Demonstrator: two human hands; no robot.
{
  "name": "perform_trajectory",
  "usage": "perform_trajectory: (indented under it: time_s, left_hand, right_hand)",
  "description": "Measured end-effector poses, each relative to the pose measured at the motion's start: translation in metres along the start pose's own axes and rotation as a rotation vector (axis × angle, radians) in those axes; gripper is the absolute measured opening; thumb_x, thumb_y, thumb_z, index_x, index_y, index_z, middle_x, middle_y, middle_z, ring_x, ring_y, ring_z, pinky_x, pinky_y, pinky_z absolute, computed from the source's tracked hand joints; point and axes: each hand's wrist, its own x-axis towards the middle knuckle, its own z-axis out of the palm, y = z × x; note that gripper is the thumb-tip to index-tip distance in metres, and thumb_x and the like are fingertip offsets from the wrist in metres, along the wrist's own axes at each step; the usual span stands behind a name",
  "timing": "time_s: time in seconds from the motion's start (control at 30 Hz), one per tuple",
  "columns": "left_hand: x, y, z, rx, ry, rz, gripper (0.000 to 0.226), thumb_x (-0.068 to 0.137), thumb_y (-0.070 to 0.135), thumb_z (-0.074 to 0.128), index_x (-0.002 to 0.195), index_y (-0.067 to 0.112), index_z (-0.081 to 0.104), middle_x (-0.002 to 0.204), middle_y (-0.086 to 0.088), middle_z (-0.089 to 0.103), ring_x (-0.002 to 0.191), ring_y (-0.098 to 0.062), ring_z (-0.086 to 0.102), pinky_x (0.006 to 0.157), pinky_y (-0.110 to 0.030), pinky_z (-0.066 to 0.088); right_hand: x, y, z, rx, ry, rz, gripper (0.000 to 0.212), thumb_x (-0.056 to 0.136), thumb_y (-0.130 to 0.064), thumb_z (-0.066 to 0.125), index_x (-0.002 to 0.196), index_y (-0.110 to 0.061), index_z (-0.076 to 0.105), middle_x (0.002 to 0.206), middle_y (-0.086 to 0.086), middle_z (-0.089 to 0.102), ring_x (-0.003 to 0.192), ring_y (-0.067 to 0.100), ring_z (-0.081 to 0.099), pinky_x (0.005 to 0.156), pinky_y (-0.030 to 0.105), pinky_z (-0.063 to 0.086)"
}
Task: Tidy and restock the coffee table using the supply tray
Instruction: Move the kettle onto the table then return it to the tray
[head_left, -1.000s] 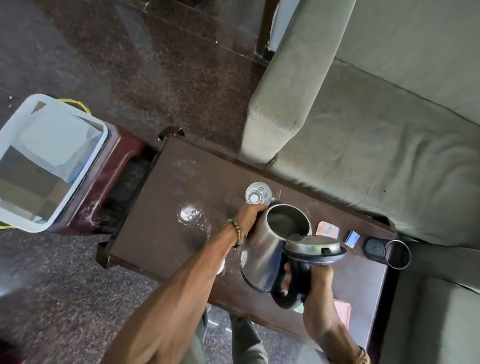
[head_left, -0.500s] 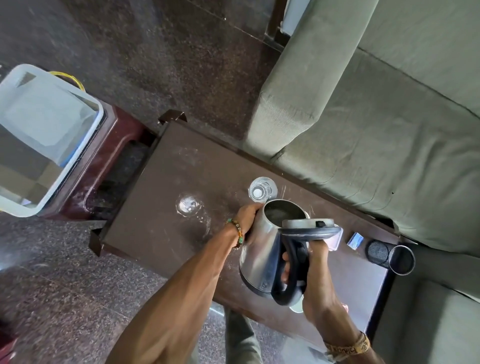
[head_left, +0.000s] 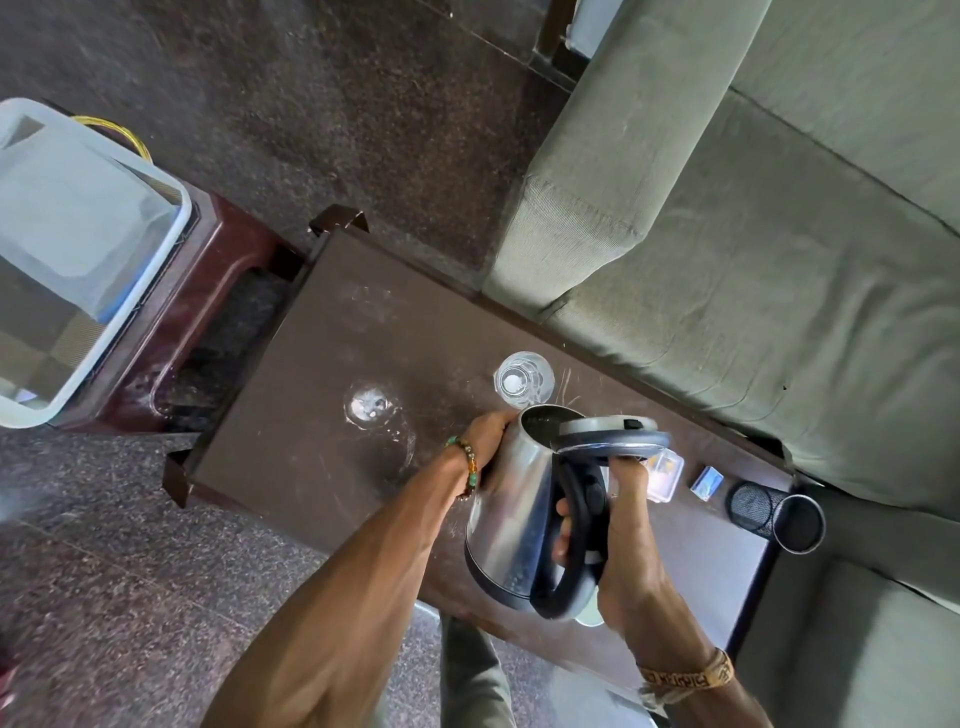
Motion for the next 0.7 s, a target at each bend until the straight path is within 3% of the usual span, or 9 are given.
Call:
perform_trajectory:
  time_s: [0.3,0.7]
  left_hand:
    - [0.004,-0.001,-0.002,0.056,0.009,-0.006,0.028,0.083,0.039,0.058,0.075,0.016,0.072,0.092,-0.006,0.075,0.086,-0.023,0.067,0.091,-0.039,0.052]
    - [-0.012,0.006,-0.003,0.112,0.020,-0.005,0.026,0.086,0.032,0.053,0.075,0.015,0.068,0.096,-0.011,0.072,0.088,-0.024,0.063,0.094,-0.044,0.050]
  right_hand:
    - [0.001,-0.001,0.002,0.026,0.033,0.017,0.071,0.071,-0.083,0.047,0.052,-0.016,0.063,0.055,0.010,0.052,0.046,0.020,0.045,0.051,0.029,0.043]
    - [-0.012,-0.012,0.007,0.044,-0.035,0.021,0.078,0.058,-0.094,0.051,0.056,-0.016,0.058,0.055,0.006,0.049,0.045,0.016,0.044,0.049,0.027,0.041]
